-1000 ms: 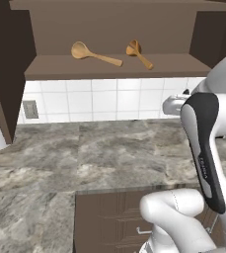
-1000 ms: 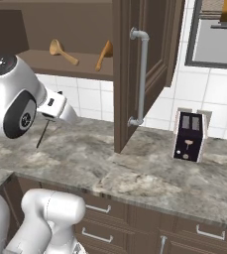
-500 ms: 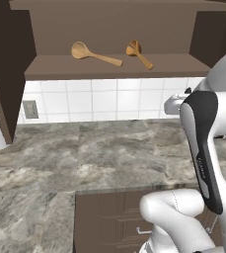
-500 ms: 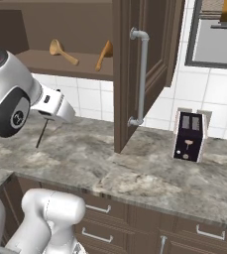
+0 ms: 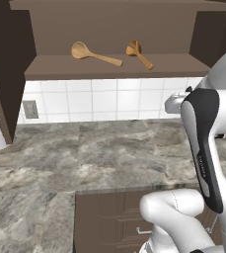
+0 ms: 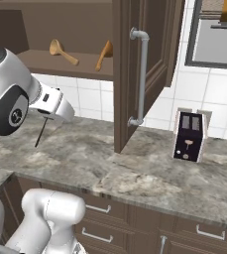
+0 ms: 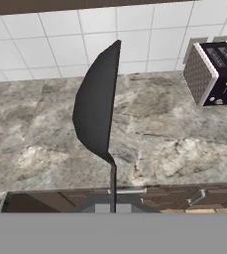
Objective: Organize the utensils by type. Pick up the wooden spoons from the counter and place them in the open cabinet. Then pick up the metallic utensils from the counter and place them in the open drawer.
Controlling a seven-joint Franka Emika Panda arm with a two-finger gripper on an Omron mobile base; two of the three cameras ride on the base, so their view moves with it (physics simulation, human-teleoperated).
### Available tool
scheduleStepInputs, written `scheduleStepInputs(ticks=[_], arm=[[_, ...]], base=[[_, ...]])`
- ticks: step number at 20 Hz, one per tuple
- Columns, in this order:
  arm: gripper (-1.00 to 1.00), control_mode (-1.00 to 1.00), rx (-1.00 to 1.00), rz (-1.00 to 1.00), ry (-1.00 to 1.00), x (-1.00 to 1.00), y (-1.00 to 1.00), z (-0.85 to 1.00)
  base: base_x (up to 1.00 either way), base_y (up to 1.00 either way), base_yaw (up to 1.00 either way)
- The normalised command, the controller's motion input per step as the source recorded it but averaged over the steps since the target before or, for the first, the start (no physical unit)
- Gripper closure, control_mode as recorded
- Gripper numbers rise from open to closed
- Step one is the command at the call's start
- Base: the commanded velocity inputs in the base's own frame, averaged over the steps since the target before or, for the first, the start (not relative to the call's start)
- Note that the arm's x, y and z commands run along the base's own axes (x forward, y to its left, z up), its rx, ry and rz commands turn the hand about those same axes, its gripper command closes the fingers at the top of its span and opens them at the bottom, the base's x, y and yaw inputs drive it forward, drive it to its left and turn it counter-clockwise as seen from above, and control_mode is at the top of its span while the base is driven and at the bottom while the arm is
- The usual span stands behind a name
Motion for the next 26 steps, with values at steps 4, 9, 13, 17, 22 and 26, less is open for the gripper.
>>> scheduleStepInputs(ticks=[4, 9, 13, 17, 22, 26], arm=[[1.0, -1.0, 0.0, 0.0, 0.0, 0.0, 0.0, 0.0], [1.0, 1.0, 0.0, 0.0, 0.0, 0.0, 0.0, 0.0], [1.0, 1.0, 0.0, 0.0, 0.0, 0.0, 0.0, 0.0], [1.0, 1.0, 0.0, 0.0, 0.0, 0.0, 0.0, 0.0], [1.0, 1.0, 0.0, 0.0, 0.0, 0.0, 0.0, 0.0], [1.0, 1.0, 0.0, 0.0, 0.0, 0.0, 0.0, 0.0]], base=[[0.0, 0.0, 0.0], [-0.13, 0.0, 0.0], [-0.61, 0.0, 0.0], [-0.58, 0.0, -0.08], [-0.47, -0.04, -0.15], [-0.47, -0.11, -0.13]])
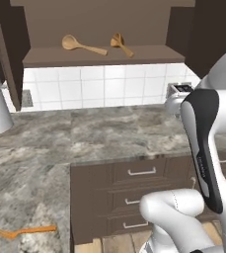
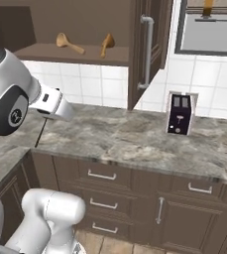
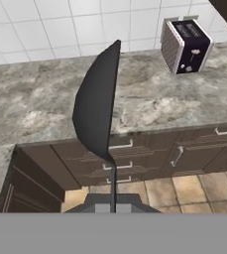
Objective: Organize the utensils by type. Pick up the wooden spoons from the counter and place them in the open cabinet. Then pick up the metallic utensils from the counter and place them in the open drawer.
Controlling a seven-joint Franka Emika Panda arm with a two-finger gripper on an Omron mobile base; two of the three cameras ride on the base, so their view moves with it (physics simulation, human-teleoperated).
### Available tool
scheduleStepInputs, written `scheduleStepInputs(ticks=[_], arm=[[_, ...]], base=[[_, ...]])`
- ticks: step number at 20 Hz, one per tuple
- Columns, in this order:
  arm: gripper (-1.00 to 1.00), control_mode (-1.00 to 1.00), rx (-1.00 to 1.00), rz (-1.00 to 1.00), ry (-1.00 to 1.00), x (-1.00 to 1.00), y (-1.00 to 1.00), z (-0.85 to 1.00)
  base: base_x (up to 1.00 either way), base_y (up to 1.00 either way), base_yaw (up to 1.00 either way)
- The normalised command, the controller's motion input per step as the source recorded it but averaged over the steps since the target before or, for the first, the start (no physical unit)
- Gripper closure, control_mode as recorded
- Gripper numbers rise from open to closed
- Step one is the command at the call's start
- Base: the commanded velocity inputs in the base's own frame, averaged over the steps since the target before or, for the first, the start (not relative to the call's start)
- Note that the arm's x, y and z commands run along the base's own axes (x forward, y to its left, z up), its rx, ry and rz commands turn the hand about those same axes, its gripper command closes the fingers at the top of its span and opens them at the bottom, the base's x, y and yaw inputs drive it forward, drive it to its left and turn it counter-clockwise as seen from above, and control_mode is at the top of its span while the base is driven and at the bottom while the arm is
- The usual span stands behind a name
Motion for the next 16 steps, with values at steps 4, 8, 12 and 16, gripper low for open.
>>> scheduleStepInputs(ticks=[4, 8, 12, 16], arm=[[1.0, 1.0, 0.0, 0.0, 0.0, 0.0, 0.0, 0.0], [1.0, 1.0, 0.0, 0.0, 0.0, 0.0, 0.0, 0.0], [1.0, 1.0, 0.0, 0.0, 0.0, 0.0, 0.0, 0.0], [1.0, 1.0, 0.0, 0.0, 0.0, 0.0, 0.0, 0.0]], base=[[-0.24, -0.16, -0.06], [-0.32, -0.15, -0.02], [-0.46, -0.15, -0.21], [-0.69, -0.37, -0.39]])
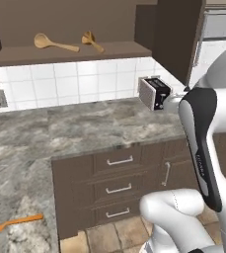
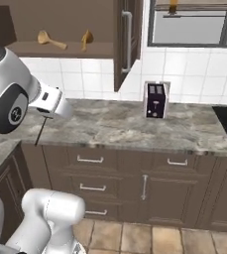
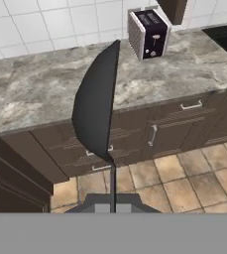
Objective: Organize the utensils by type. Pick up the wooden spoons from the counter and place them in the open cabinet. Then pick up the metallic utensils from the counter and place them in the open drawer.
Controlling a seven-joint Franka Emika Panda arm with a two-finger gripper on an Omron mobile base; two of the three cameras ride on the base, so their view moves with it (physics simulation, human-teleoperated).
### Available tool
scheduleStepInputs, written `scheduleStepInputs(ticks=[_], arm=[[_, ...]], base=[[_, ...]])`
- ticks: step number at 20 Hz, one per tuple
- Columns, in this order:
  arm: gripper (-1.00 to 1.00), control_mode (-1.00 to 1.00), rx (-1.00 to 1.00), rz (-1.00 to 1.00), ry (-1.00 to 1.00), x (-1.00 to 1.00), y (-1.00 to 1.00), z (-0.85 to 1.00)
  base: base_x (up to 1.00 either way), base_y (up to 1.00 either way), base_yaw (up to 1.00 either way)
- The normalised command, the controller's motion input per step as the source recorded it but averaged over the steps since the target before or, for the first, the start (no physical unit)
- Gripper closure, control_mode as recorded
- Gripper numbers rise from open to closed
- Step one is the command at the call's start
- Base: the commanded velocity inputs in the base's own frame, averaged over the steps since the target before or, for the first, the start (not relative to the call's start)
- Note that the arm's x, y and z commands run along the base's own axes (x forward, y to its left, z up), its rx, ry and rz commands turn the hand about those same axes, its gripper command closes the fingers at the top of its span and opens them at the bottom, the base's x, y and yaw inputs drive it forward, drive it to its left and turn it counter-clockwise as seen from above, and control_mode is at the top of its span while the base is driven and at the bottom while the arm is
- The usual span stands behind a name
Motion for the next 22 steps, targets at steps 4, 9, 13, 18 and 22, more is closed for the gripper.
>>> scheduleStepInputs(ticks=[4, 9, 13, 18, 22], arm=[[1.0, 1.0, 0.0, 0.0, 0.0, 0.0, 0.0, 0.0], [1.0, 1.0, 0.0, 0.0, 0.0, 0.0, 0.0, 0.0], [1.0, 1.0, 0.0, 0.0, 0.0, 0.0, 0.0, 0.0], [1.0, 1.0, 0.0, 0.0, 0.0, 0.0, 0.0, 0.0], [1.0, 1.0, 0.0, 0.0, 0.0, 0.0, 0.0, 0.0]], base=[[-0.55, -0.45, -0.47], [-0.3, -0.52, -0.5], [-0.12, -0.54, -0.5], [-0.06, -0.43, -0.48], [-0.03, -0.34, -0.43]])
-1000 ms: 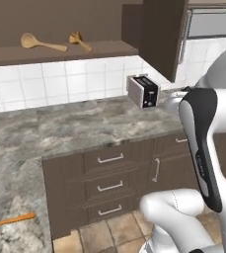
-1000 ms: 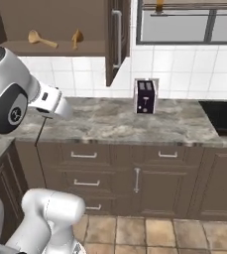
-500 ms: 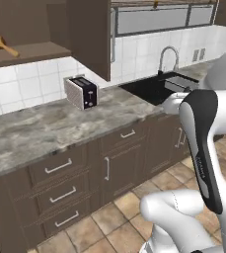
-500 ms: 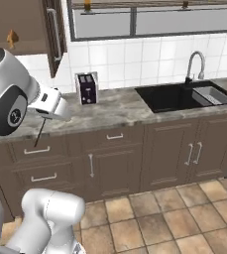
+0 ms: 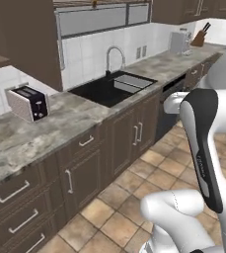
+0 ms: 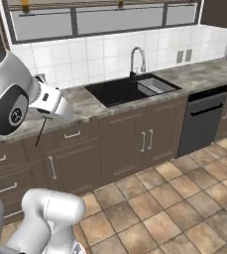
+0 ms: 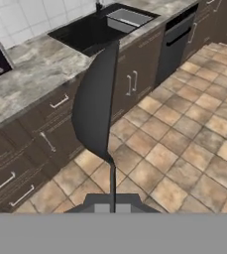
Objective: Organize the utensils by type. Pick up the wooden spoons from the counter and place them in the open cabinet. Then pick up the metallic utensils from the counter and place them in the open drawer.
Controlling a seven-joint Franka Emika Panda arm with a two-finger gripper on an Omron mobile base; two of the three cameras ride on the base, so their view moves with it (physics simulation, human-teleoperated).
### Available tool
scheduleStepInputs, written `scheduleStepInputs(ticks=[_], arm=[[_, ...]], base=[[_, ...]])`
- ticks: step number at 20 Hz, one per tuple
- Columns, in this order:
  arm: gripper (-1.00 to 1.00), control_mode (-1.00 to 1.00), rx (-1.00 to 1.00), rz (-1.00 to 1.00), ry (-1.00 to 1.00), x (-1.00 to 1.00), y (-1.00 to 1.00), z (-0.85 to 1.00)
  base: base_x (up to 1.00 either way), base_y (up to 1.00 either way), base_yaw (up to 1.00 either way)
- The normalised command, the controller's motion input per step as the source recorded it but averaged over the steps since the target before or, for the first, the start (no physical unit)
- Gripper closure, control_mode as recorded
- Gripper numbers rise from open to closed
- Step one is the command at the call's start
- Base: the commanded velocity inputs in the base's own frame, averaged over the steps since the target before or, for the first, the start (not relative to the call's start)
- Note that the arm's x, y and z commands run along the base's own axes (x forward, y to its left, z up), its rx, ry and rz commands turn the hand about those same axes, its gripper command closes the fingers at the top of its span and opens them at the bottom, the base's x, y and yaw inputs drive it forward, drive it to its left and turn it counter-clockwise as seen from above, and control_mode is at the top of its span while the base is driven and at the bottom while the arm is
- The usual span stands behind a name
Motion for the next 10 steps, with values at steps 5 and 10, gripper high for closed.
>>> scheduleStepInputs(ticks=[5, 10], arm=[[1.0, 1.0, 0.0, 0.0, 0.0, 0.0, 0.0, 0.0], [1.0, 1.0, 0.0, 0.0, 0.0, 0.0, 0.0, 0.0]], base=[[-0.02, -0.25, -0.42], [-0.09, -0.22, -0.42]])
